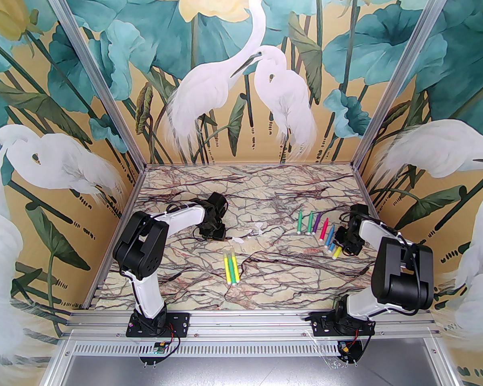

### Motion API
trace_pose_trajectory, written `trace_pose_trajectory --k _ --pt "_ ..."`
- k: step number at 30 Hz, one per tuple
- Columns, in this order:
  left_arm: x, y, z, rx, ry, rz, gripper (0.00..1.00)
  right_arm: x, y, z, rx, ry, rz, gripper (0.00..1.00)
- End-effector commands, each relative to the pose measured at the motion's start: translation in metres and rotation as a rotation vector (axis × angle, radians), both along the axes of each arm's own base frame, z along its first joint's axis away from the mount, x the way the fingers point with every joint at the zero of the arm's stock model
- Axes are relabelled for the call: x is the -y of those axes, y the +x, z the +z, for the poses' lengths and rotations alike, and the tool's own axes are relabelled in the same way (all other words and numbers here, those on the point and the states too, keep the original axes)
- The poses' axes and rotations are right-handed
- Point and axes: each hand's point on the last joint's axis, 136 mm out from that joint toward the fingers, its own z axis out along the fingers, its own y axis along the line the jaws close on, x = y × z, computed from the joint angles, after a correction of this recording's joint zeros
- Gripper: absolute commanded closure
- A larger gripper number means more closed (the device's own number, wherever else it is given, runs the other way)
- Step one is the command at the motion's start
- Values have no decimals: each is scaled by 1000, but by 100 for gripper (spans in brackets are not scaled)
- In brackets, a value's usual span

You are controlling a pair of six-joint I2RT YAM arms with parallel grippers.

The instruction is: Open the pen caps

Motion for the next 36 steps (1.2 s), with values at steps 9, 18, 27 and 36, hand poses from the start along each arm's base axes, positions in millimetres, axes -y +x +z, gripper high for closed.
trace_pose_trajectory --k 9,18,27,36 --pt "4 -2 57 104 -80 14 65 -10 31 1 78 78 42 74" --pt "3 -7 71 134 -108 32 64 -15 44 1 97 111 60 75" --pt "2 -10 72 131 -118 46 64 -29 50 5 140 163 96 75" --pt "3 -12 75 139 -136 55 63 -36 53 14 161 151 131 73"
